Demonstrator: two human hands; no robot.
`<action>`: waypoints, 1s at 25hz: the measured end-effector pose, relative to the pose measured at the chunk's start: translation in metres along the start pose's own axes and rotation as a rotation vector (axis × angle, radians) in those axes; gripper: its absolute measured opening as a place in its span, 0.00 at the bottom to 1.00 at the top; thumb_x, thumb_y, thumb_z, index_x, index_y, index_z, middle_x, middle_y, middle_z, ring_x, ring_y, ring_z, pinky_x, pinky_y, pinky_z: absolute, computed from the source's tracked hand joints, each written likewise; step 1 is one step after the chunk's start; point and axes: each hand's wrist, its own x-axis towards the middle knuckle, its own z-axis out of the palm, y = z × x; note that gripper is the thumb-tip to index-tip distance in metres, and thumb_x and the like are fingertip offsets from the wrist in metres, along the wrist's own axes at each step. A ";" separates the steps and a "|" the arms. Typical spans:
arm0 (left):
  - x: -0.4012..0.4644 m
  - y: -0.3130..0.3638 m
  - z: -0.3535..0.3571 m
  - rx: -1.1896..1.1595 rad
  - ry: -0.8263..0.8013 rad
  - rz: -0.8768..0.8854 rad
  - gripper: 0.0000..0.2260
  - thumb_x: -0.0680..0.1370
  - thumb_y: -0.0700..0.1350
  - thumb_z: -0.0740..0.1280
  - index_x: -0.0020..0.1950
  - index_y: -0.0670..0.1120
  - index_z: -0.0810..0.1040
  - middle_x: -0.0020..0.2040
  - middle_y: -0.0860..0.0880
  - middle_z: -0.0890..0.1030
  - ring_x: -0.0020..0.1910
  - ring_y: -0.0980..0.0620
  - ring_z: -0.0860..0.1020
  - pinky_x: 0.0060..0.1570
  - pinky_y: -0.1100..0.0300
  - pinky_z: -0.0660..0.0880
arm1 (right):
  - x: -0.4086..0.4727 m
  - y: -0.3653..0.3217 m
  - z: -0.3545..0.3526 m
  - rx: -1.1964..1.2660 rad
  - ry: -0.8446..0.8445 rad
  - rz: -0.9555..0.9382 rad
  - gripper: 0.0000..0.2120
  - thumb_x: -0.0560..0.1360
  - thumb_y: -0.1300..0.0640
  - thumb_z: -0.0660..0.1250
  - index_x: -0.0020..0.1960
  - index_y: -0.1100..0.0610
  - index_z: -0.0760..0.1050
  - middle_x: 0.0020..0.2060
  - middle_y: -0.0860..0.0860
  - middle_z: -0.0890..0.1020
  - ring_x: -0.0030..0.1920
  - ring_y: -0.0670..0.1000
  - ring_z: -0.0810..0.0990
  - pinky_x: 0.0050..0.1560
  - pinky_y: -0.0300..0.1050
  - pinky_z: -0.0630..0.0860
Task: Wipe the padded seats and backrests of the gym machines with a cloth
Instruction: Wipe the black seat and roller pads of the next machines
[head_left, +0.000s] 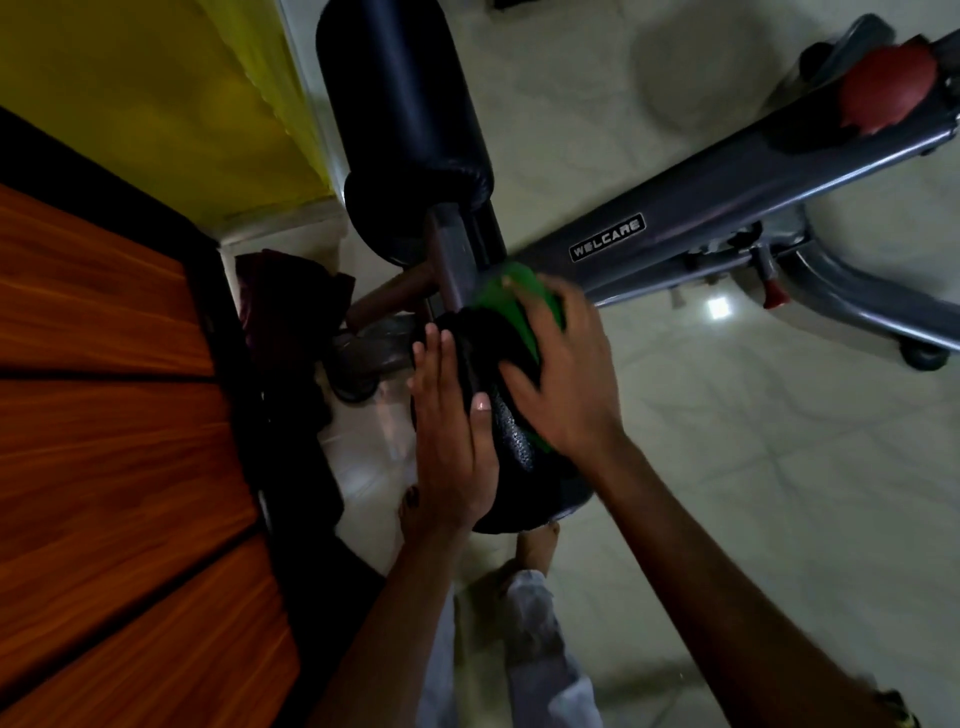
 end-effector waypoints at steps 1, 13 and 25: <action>0.000 0.000 -0.001 -0.011 0.003 0.006 0.24 0.81 0.47 0.50 0.77 0.45 0.50 0.78 0.48 0.52 0.78 0.51 0.47 0.75 0.49 0.47 | -0.027 0.004 0.000 0.018 -0.006 -0.002 0.32 0.68 0.45 0.59 0.72 0.51 0.62 0.67 0.58 0.66 0.63 0.58 0.69 0.58 0.57 0.73; -0.001 -0.011 -0.004 -0.134 0.004 0.002 0.24 0.81 0.46 0.51 0.76 0.42 0.51 0.78 0.47 0.52 0.77 0.53 0.49 0.75 0.55 0.50 | 0.032 -0.011 -0.002 0.069 -0.020 0.040 0.31 0.69 0.46 0.59 0.70 0.56 0.67 0.62 0.59 0.70 0.60 0.60 0.71 0.58 0.58 0.72; 0.014 0.014 0.008 0.197 0.029 0.039 0.24 0.82 0.48 0.47 0.77 0.43 0.55 0.78 0.45 0.55 0.77 0.52 0.49 0.75 0.51 0.45 | 0.027 0.010 -0.014 0.161 0.027 0.073 0.31 0.68 0.48 0.60 0.69 0.57 0.68 0.62 0.59 0.71 0.60 0.59 0.72 0.58 0.53 0.73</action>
